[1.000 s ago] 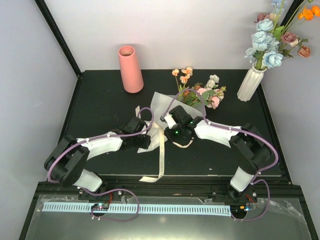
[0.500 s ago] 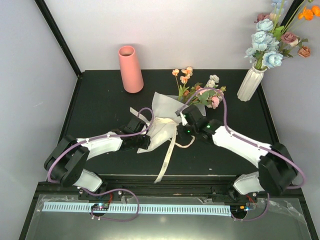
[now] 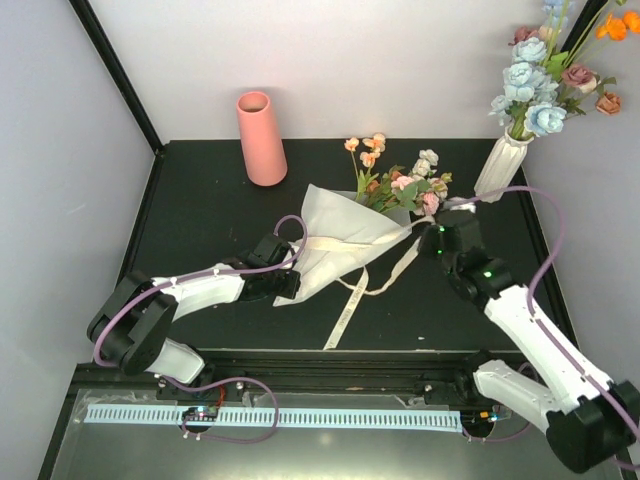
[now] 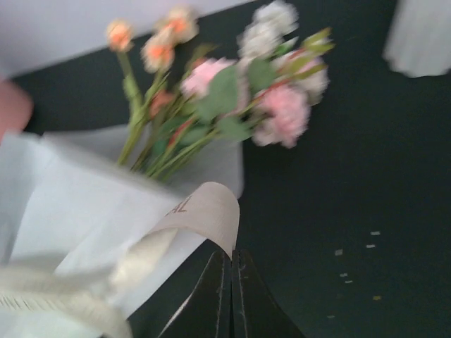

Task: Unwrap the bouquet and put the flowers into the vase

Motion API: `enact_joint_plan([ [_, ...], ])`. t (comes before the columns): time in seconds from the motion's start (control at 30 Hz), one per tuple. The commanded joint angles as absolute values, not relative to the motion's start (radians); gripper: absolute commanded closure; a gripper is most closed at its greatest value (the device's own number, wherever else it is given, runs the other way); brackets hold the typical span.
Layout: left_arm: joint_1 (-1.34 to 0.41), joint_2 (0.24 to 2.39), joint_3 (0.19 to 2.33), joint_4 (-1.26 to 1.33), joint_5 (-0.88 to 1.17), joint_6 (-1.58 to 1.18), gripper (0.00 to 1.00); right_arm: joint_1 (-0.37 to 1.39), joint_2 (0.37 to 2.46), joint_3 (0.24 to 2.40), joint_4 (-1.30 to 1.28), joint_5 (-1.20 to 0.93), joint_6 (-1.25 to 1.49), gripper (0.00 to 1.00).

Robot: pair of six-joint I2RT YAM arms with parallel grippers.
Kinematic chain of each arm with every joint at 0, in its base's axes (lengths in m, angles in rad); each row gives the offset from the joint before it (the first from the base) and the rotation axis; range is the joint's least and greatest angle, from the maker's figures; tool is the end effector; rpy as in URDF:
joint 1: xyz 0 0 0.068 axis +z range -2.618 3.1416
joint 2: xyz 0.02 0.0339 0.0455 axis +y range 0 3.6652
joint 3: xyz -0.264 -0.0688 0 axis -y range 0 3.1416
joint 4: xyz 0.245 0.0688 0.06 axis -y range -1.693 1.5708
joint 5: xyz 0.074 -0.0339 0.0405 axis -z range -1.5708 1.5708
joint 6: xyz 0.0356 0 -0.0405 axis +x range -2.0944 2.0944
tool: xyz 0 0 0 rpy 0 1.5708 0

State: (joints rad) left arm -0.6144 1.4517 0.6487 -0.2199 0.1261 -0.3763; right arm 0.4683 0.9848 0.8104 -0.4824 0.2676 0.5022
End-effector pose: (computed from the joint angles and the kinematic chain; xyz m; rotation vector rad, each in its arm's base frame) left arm 0.2090 -0.1529 0.1477 0.3646 2.6487 -0.5056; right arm 0.1930 0.0871 0.2839 0.1834 2.2035 0.2433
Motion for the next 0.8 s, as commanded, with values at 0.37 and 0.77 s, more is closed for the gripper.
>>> enact_joint_plan([
  [0.37, -0.605, 1.408, 0.682, -0.248, 0.125, -0.367, 0.87, 0.238, 0.916, 0.716, -0.717, 0.587, 0.989, 0.73],
  [0.77, -0.606, 1.336, 0.708, -0.32, 0.11, -0.362, 0.56, 0.238, 0.906, 0.669, -0.504, 0.152, 0.704, 0.0],
])
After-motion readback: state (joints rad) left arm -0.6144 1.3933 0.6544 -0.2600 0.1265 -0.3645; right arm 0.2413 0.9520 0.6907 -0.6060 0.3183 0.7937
